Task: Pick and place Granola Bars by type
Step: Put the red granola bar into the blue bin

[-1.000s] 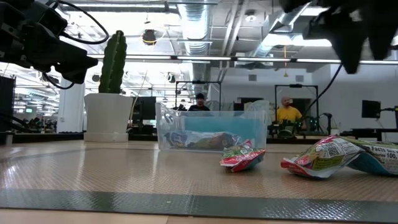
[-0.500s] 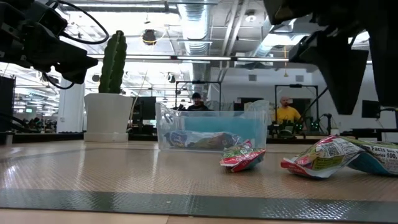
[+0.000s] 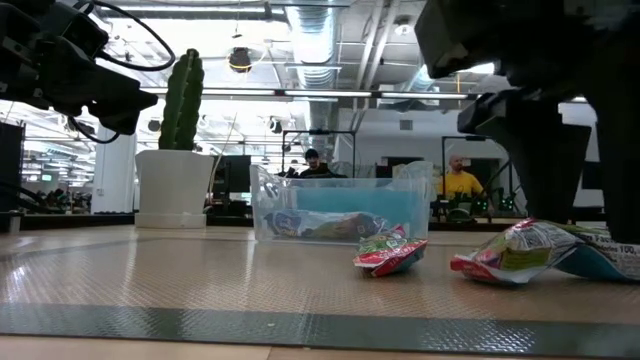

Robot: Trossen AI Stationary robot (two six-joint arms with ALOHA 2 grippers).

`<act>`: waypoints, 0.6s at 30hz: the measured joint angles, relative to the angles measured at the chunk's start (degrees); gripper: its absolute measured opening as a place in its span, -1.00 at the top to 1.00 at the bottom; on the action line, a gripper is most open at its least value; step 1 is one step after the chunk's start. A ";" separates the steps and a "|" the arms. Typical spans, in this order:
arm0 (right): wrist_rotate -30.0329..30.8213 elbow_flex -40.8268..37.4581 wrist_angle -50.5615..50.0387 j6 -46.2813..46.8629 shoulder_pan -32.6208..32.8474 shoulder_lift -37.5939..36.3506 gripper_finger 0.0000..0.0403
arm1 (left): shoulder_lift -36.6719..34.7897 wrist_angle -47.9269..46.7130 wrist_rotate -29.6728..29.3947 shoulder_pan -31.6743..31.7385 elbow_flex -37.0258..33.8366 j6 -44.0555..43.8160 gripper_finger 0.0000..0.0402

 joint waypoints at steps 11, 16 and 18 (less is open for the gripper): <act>2.75 -3.54 4.08 0.00 -0.51 -0.04 0.37 | 0.00 0.00 -0.01 0.00 0.01 0.00 0.28; 2.82 -4.64 5.44 0.00 -0.83 -0.15 0.58 | -0.01 0.00 0.00 0.00 0.02 0.00 0.28; 2.86 -4.64 5.50 0.00 -0.83 -0.15 0.68 | 0.00 0.00 -0.02 0.00 0.00 0.00 0.28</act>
